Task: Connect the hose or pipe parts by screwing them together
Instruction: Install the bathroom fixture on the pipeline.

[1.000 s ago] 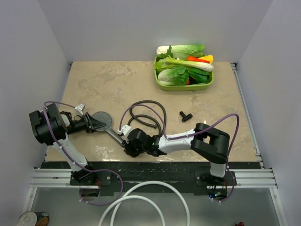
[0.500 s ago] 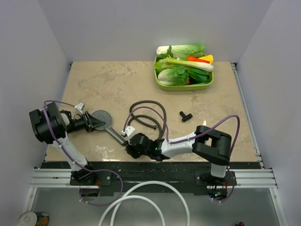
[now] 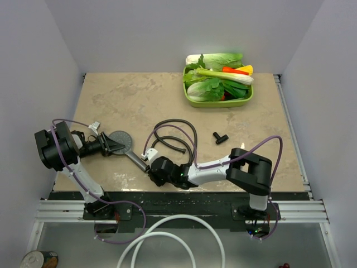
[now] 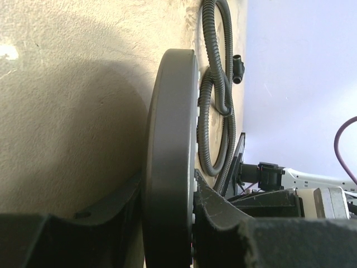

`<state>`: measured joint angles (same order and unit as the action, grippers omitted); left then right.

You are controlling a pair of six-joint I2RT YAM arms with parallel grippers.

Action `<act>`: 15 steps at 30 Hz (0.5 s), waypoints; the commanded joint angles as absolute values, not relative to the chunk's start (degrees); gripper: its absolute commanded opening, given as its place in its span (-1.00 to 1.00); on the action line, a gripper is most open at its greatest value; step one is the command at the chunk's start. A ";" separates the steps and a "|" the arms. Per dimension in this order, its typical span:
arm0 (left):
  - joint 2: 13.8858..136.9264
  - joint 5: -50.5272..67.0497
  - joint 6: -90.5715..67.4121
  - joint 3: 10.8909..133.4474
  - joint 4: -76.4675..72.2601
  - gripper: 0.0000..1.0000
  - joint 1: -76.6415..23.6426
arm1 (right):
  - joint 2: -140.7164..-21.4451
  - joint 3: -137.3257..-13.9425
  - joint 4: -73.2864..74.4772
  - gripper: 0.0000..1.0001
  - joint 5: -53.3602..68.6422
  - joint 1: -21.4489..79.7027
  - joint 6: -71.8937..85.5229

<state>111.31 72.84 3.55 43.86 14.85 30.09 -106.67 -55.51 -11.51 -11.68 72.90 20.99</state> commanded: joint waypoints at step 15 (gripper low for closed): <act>117.33 71.81 12.75 47.55 17.84 -1.00 29.88 | -107.58 -61.08 6.07 -1.00 -15.03 71.81 23.12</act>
<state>114.56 75.24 6.85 46.76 19.59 29.98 -108.12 -61.41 -1.23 -13.72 72.20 21.96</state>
